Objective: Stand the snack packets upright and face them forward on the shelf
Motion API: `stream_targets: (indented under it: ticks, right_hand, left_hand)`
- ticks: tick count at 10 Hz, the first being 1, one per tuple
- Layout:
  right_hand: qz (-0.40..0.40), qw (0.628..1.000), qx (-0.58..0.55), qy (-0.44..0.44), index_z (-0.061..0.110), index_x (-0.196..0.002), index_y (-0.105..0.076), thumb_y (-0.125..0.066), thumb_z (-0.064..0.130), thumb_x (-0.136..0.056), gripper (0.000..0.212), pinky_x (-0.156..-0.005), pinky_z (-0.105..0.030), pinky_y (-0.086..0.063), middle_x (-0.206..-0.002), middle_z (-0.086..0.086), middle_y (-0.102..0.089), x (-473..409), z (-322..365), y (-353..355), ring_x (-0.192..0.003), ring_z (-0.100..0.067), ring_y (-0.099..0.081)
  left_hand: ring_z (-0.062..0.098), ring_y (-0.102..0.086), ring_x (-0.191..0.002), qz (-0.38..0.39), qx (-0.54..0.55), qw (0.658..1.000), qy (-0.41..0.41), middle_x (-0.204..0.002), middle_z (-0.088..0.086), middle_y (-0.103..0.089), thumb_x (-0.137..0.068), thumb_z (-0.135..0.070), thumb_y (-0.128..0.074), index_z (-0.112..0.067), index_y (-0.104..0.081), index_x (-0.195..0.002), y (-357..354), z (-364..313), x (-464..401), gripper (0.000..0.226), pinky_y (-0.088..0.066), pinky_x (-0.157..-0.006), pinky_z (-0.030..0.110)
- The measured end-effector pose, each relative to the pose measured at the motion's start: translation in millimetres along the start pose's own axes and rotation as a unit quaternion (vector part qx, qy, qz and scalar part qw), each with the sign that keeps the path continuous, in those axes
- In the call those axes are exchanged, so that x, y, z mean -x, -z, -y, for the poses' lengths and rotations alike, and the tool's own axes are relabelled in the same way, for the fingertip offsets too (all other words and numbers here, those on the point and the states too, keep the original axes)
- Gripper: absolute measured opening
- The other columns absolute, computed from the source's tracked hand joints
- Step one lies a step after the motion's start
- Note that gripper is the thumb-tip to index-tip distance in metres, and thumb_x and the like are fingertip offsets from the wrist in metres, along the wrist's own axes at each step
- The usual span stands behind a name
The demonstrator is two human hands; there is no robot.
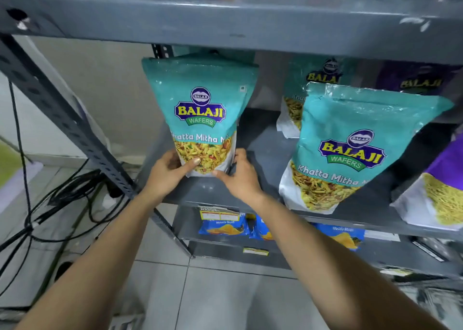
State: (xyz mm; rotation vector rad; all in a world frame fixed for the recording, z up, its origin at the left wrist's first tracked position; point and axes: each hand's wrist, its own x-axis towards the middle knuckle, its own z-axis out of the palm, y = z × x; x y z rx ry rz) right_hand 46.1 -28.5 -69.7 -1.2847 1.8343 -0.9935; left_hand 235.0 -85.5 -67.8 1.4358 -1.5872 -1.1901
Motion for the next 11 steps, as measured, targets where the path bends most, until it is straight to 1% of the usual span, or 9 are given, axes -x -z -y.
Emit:
stream_targets:
  ticks: [1, 2, 3, 4, 5, 6, 7, 10, 11]
  right_hand:
    - [-0.008, 1.000, 0.012, 0.017, 0.016, -0.109, -0.043, -0.082, 0.038, -0.074, 0.057, -0.081, -0.044, -0.055, -0.109, -0.003, -0.069, 18.9, -4.2, -8.2, -0.102, -0.029, -0.067]
    - [-0.006, 0.999, 0.024, 0.031, 0.019, -0.107, -0.042, -0.083, 0.042, -0.072, 0.058, -0.080, -0.047, -0.056, -0.108, 0.000, -0.068, 35.8, -5.7, -12.8, -0.101, -0.027, -0.068]
    - [-0.009, 0.999, 0.033, 0.032, 0.018, -0.107, -0.042, -0.082, 0.042, -0.073, 0.058, -0.074, -0.037, -0.054, -0.109, 0.001, -0.068, 47.2, -4.1, -13.7, -0.101, -0.026, -0.067]
    - [-0.019, 0.999, 0.037, 0.029, 0.018, -0.109, -0.042, -0.082, 0.043, -0.074, 0.059, -0.073, -0.038, -0.054, -0.112, 0.000, -0.067, 54.7, -1.3, -15.0, -0.103, -0.026, -0.067]
    - [-0.021, 0.999, 0.043, 0.026, 0.019, -0.111, -0.042, -0.081, 0.044, -0.074, 0.059, -0.076, -0.041, -0.057, -0.115, 0.000, -0.067, 57.2, 0.8, -14.8, -0.105, -0.025, -0.067]
    - [-0.019, 0.998, 0.048, 0.021, 0.019, -0.111, -0.042, -0.081, 0.045, -0.074, 0.060, -0.076, -0.041, -0.058, -0.116, -0.001, -0.067, 59.2, 1.5, -14.5, -0.105, -0.026, -0.067]
    - [-0.019, 0.998, 0.059, 0.020, 0.020, -0.113, -0.041, -0.080, 0.048, -0.074, 0.062, -0.077, -0.042, -0.058, -0.118, -0.002, -0.066, 62.4, 3.3, -14.1, -0.106, -0.027, -0.067]
    - [0.000, 0.999, 0.029, 0.015, 0.019, -0.118, -0.041, -0.082, 0.049, -0.071, 0.069, -0.087, -0.047, -0.056, -0.123, -0.006, -0.066, 65.0, 7.2, -8.2, -0.113, -0.032, -0.064]
    - [-0.003, 1.000, -0.005, 0.012, 0.019, -0.135, -0.037, -0.080, 0.051, -0.070, 0.085, -0.094, -0.047, -0.052, -0.133, -0.009, -0.060, 71.6, 0.8, -6.0, -0.120, -0.031, -0.059]
  left_hand:
    - [-0.018, -0.065, -0.086, 0.019, -0.002, 1.000, -0.004, -0.104, -0.019, -0.069, -0.080, -0.034, -0.077, -0.019, -0.065, -0.115, 11.8, 4.2, 16.0, 0.040, -0.047, -0.075, 0.003]
    - [-0.012, -0.067, -0.093, 0.032, 0.008, 0.999, -0.004, -0.100, -0.025, -0.073, -0.073, -0.043, -0.078, -0.031, -0.068, -0.108, 19.4, 9.5, 31.7, 0.039, -0.048, -0.082, 0.012]
    - [-0.004, -0.068, -0.102, 0.043, 0.016, 0.999, -0.004, -0.110, -0.019, -0.074, -0.067, -0.053, -0.081, -0.029, -0.067, -0.114, 25.3, 13.7, 40.5, 0.055, -0.050, -0.089, 0.020]
    - [-0.002, -0.068, -0.103, 0.048, 0.024, 0.999, 0.001, -0.113, -0.016, -0.073, -0.063, -0.058, -0.078, -0.030, -0.067, -0.114, 26.6, 11.2, 44.4, 0.060, -0.050, -0.090, 0.021]
    - [-0.011, -0.067, -0.096, 0.052, 0.016, 0.999, 0.005, -0.105, -0.025, -0.073, -0.071, -0.051, -0.078, -0.036, -0.067, -0.109, 26.7, 10.6, 45.4, 0.042, -0.048, -0.085, 0.017]
    - [-0.018, -0.064, -0.091, 0.044, 0.016, 0.999, -0.001, -0.106, -0.023, -0.071, -0.082, -0.033, -0.074, -0.032, -0.065, -0.114, 24.5, 12.8, 47.5, 0.033, -0.046, -0.080, 0.011]
    - [-0.018, -0.064, -0.091, 0.042, 0.021, 0.999, 0.005, -0.095, -0.034, -0.072, -0.082, -0.031, -0.073, -0.031, -0.064, -0.114, 22.9, 12.0, 50.8, 0.033, -0.046, -0.073, 0.000]
    - [-0.022, -0.063, -0.086, 0.047, 0.046, 0.998, -0.008, -0.089, -0.041, -0.069, -0.090, -0.023, -0.068, -0.035, -0.062, -0.108, 20.6, -7.4, 67.7, 0.023, -0.045, -0.066, -0.002]
    - [-0.010, -0.065, -0.103, 0.004, 0.103, 0.995, -0.002, -0.108, -0.027, -0.072, -0.088, -0.025, -0.070, -0.032, -0.061, -0.120, 16.7, -2.9, 79.4, 0.034, -0.051, -0.082, 0.009]
